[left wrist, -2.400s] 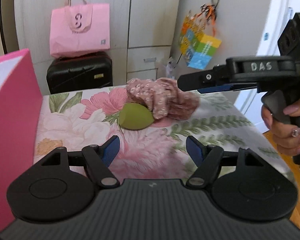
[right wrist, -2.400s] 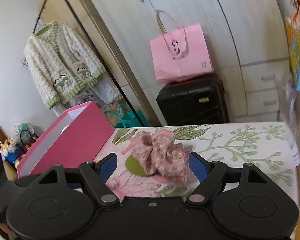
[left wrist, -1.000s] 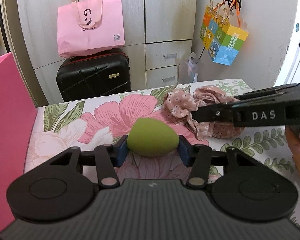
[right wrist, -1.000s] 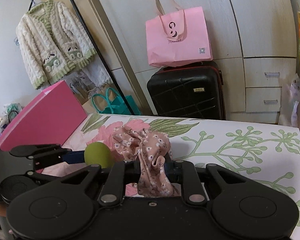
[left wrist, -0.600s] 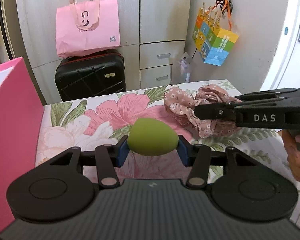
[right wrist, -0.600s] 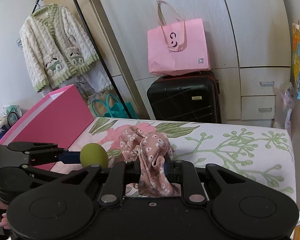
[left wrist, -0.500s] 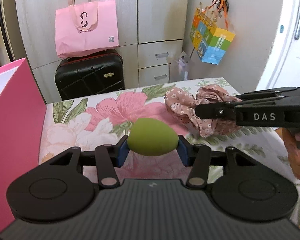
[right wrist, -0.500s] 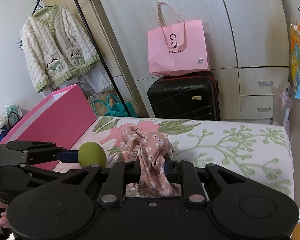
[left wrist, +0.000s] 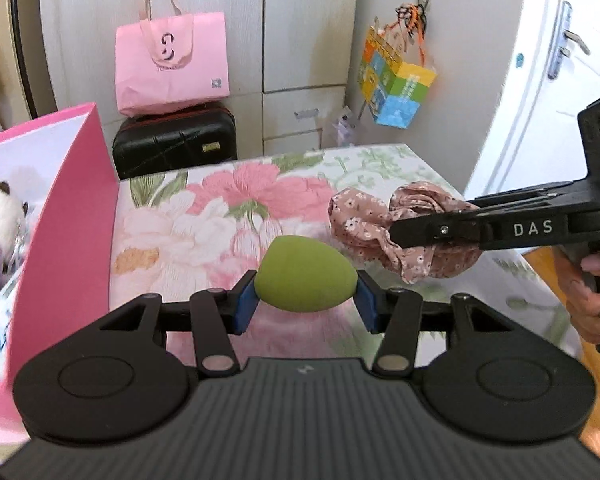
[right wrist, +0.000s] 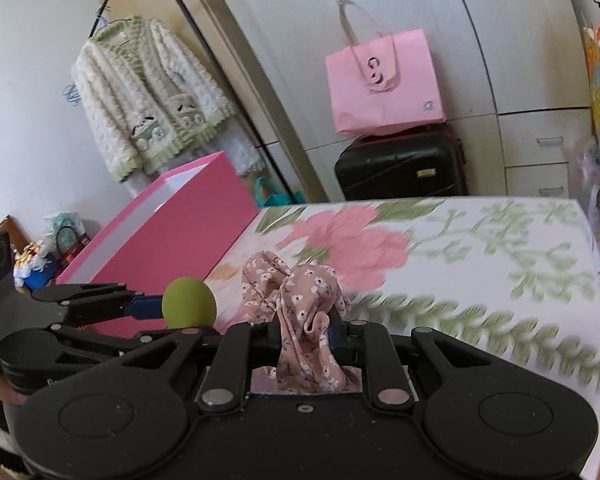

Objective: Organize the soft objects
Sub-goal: 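Grasp the green egg-shaped sponge with the left tool, then carry the sponge and cloth over the pink box and release both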

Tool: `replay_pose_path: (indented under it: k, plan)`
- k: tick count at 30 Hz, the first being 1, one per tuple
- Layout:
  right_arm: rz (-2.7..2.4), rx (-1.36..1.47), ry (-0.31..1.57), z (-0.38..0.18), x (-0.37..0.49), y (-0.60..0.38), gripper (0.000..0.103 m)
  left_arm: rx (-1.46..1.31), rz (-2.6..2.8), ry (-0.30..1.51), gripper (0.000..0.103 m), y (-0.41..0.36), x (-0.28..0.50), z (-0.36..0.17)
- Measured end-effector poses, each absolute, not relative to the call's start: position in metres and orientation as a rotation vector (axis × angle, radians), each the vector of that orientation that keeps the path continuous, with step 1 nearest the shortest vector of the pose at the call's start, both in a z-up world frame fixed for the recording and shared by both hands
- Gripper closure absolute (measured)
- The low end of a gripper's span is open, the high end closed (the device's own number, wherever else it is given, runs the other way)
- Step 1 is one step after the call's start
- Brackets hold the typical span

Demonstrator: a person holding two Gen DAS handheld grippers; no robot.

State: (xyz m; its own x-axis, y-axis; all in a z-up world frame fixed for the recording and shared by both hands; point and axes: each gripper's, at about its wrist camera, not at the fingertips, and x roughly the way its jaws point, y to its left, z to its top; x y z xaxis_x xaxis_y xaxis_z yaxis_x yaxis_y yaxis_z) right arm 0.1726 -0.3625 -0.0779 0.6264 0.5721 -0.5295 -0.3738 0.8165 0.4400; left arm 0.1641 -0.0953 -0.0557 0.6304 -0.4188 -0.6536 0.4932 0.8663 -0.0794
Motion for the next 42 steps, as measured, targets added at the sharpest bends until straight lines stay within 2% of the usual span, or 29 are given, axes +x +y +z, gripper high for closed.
replay_pose_path:
  k: [24,33,42]
  plan:
    - [0.751,0.145,0.804,-0.058,0.073,-0.27,0.081,0.057,-0.553,0.843,0.053,0.022,0.067,-0.054]
    - [0.918,0.107,0.687,-0.007,0.062,-0.205,0.081,0.076,-0.497,0.716,0.053,0.075,0.043,0.006]
    - [0.952,0.134,0.549,0.028,0.109,-0.155,0.081,0.081,-0.358,0.509,0.053,0.102,0.07,0.037]
